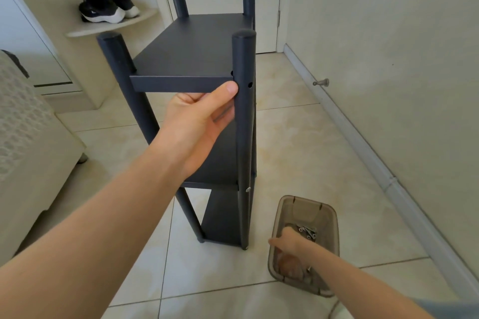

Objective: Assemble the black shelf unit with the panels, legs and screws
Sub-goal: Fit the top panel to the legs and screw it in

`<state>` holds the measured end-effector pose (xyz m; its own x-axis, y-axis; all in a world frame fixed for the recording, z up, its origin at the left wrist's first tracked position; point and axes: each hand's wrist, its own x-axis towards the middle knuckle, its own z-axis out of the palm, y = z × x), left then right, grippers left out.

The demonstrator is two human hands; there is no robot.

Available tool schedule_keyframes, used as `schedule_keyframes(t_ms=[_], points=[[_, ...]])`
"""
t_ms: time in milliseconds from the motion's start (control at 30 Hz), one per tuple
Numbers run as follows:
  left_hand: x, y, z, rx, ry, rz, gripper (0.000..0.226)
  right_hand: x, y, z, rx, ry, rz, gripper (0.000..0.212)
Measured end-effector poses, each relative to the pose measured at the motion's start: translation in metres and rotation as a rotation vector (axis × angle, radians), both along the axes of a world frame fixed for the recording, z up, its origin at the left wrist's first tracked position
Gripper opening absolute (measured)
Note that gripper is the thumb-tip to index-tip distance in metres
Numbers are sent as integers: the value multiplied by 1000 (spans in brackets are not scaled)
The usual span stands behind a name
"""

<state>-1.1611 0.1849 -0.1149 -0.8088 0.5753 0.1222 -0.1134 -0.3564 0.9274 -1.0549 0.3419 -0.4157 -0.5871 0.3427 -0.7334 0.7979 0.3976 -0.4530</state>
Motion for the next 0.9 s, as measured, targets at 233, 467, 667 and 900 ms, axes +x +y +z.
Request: schedule_keyframes(t_ms=[233, 467, 667, 900], points=[[3, 1, 2, 9, 6, -10, 11, 1, -15, 0, -245, -60, 4, 48], [4, 0, 4, -12, -2, 2, 10, -3, 9, -13, -113, 2, 142, 21], [2, 1, 3, -5, -4, -9, 12, 12, 24, -39, 143, -69, 255, 8], [2, 0, 3, -4, 24, -22, 8, -2, 28, -60, 279, -79, 288, 30]])
